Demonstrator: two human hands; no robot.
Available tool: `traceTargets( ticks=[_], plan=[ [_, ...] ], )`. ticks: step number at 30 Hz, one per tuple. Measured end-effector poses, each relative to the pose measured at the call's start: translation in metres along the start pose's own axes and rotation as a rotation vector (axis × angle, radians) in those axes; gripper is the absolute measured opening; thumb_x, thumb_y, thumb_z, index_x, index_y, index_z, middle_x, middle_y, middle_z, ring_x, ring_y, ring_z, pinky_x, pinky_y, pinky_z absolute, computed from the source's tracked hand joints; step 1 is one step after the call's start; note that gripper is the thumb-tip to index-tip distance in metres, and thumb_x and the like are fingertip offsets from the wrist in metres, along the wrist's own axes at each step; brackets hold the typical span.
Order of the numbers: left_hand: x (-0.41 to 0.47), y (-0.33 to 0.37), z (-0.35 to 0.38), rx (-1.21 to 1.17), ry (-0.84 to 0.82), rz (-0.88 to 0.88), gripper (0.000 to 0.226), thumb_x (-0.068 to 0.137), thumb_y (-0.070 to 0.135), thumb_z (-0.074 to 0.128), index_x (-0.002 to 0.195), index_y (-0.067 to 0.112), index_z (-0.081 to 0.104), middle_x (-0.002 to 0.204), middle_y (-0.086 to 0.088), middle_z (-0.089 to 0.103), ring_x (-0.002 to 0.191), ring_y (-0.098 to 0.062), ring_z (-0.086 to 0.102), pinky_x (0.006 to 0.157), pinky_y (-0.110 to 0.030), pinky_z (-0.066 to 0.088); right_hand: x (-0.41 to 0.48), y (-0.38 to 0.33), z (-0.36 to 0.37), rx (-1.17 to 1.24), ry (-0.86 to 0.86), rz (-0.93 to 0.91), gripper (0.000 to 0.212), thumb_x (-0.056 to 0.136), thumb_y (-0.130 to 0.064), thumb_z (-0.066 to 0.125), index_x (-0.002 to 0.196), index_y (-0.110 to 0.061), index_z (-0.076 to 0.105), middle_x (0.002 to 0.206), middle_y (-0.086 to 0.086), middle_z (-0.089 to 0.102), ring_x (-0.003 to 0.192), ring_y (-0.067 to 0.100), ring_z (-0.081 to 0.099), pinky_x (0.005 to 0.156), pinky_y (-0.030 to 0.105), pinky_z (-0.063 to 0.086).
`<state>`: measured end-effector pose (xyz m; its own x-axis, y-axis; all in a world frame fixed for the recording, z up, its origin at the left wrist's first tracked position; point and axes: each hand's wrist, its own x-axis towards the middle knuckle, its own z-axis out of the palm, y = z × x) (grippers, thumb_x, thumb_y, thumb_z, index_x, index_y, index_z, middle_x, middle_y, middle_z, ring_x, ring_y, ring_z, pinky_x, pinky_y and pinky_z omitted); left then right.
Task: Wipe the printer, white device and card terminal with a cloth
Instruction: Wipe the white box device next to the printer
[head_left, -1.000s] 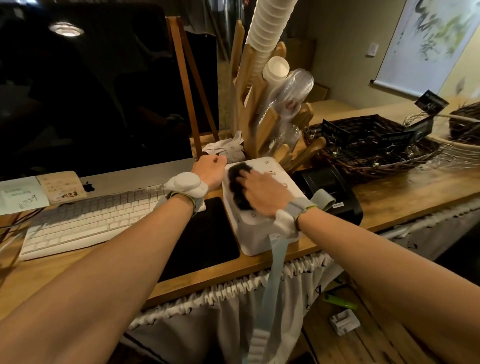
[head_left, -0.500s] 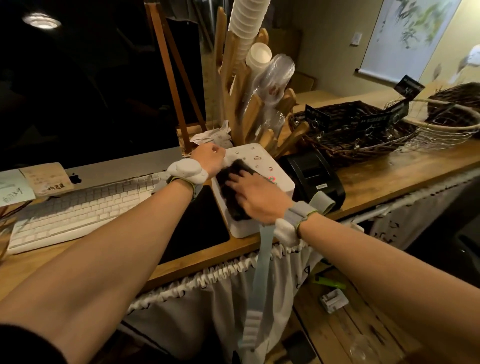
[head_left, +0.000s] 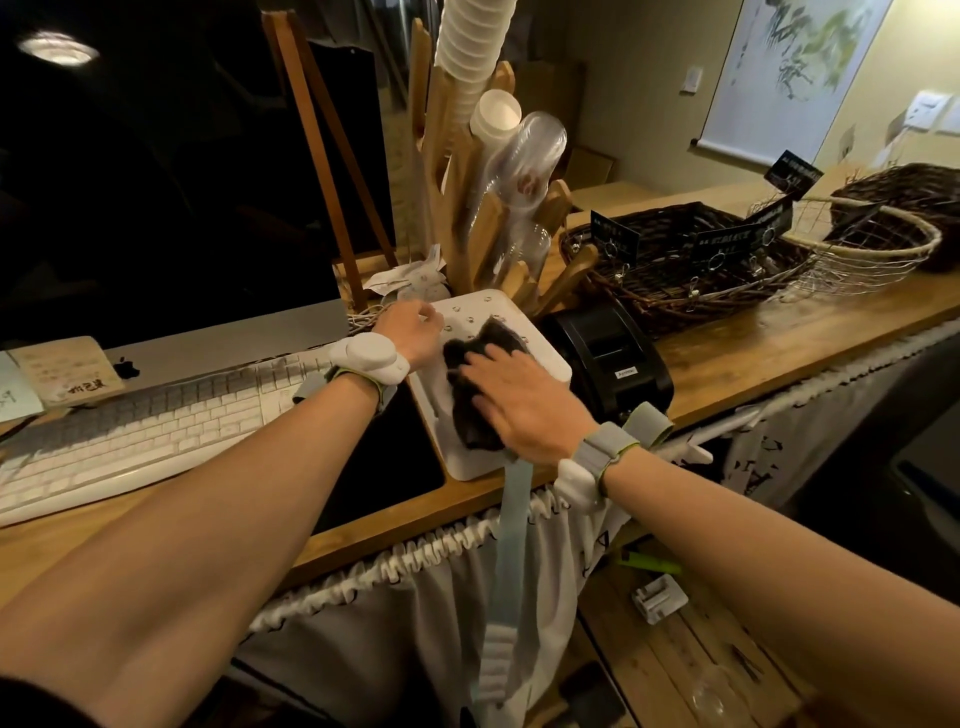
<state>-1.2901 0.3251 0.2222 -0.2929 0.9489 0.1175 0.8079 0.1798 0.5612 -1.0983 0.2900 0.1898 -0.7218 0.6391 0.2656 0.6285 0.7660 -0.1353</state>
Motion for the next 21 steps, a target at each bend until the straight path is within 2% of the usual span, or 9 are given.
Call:
traceTargets(
  ticks=[1, 3, 6, 8, 10, 13, 15, 18, 21],
  plan=[
    [0.0, -0.002, 0.0, 0.0, -0.005, -0.002, 0.029, 0.098, 0.027, 0.042, 0.111, 0.013, 0.064, 0.119, -0.012, 0.06, 0.111, -0.028, 0.055, 0.089, -0.032, 0.041, 0.001, 0.006, -0.002, 0.005, 0.014, 0.04, 0.045, 0.1, -0.033, 0.029, 0.139, -0.015, 0.043, 0.146, 0.003, 0.042, 0.137, 0.027, 0.034, 0.116, 0.04, 0.02],
    [0.001, -0.005, 0.001, -0.005, -0.003, -0.013, 0.033, 0.097, 0.025, 0.045, 0.12, 0.012, 0.063, 0.131, -0.009, 0.059, 0.121, -0.028, 0.053, 0.096, -0.033, 0.041, 0.003, 0.012, -0.01, 0.023, 0.073, 0.167, 0.044, 0.099, -0.032, 0.029, 0.132, -0.012, 0.049, 0.139, 0.006, 0.048, 0.13, 0.031, 0.041, 0.111, 0.042, 0.028],
    [0.003, -0.004, 0.003, 0.017, -0.007, 0.012, 0.036, 0.096, 0.021, 0.046, 0.125, 0.008, 0.062, 0.137, -0.011, 0.057, 0.128, -0.03, 0.05, 0.102, -0.034, 0.039, 0.004, -0.009, -0.009, 0.04, 0.033, -0.059, 0.041, 0.094, -0.029, 0.04, 0.125, -0.007, 0.056, 0.13, 0.014, 0.057, 0.12, 0.035, 0.05, 0.103, 0.044, 0.036],
    [0.004, -0.003, 0.003, 0.025, -0.005, 0.011, 0.036, 0.095, 0.021, 0.047, 0.126, 0.008, 0.061, 0.138, -0.012, 0.056, 0.129, -0.03, 0.049, 0.104, -0.035, 0.039, 0.001, -0.004, -0.007, 0.047, 0.093, -0.066, 0.037, 0.093, -0.026, 0.044, 0.118, -0.005, 0.061, 0.124, 0.014, 0.062, 0.113, 0.033, 0.057, 0.098, 0.032, 0.033],
    [0.005, -0.005, 0.003, 0.026, 0.018, -0.022, 0.038, 0.095, 0.022, 0.047, 0.129, 0.01, 0.058, 0.14, -0.011, 0.053, 0.13, -0.029, 0.048, 0.106, -0.037, 0.04, 0.0, 0.019, -0.008, 0.138, 0.232, 0.189, 0.037, 0.097, -0.027, 0.039, 0.123, -0.01, 0.059, 0.132, 0.007, 0.057, 0.122, 0.027, 0.053, 0.102, 0.029, 0.032],
    [0.007, -0.009, 0.005, 0.036, 0.024, -0.061, 0.037, 0.092, 0.023, 0.047, 0.123, 0.006, 0.059, 0.132, -0.016, 0.057, 0.122, -0.034, 0.052, 0.1, -0.042, 0.044, 0.005, 0.037, -0.004, 0.523, 0.113, 0.604, 0.043, 0.1, -0.031, 0.036, 0.141, -0.02, 0.042, 0.15, -0.002, 0.038, 0.138, 0.019, 0.035, 0.113, 0.034, 0.026],
    [0.01, -0.009, 0.006, -0.055, 0.026, -0.132, 0.04, 0.092, 0.023, 0.048, 0.127, 0.005, 0.055, 0.132, -0.018, 0.056, 0.118, -0.037, 0.054, 0.096, -0.044, 0.046, 0.018, 0.041, -0.01, 0.76, 0.126, 0.714, 0.042, 0.1, -0.025, 0.038, 0.141, -0.015, 0.043, 0.146, 0.004, 0.045, 0.134, 0.023, 0.041, 0.109, 0.032, 0.03],
    [0.013, -0.011, 0.011, -0.191, -0.045, -0.248, 0.055, 0.098, 0.033, 0.042, 0.147, 0.008, 0.031, 0.148, -0.015, 0.043, 0.132, -0.036, 0.044, 0.107, -0.04, 0.037, 0.025, 0.048, -0.015, 0.892, 0.086, 0.82, 0.039, 0.1, -0.015, 0.036, 0.132, 0.003, 0.05, 0.137, 0.02, 0.051, 0.128, 0.034, 0.045, 0.105, 0.035, 0.034],
    [0.021, -0.013, 0.015, -0.199, -0.078, -0.259, 0.053, 0.1, 0.036, 0.036, 0.143, 0.005, 0.036, 0.144, -0.017, 0.046, 0.131, -0.036, 0.044, 0.106, -0.04, 0.035, 0.017, 0.056, -0.008, 0.987, 0.064, 0.977, 0.04, 0.102, -0.016, 0.031, 0.13, 0.006, 0.049, 0.134, 0.027, 0.051, 0.126, 0.04, 0.046, 0.108, 0.045, 0.035]
  ],
)
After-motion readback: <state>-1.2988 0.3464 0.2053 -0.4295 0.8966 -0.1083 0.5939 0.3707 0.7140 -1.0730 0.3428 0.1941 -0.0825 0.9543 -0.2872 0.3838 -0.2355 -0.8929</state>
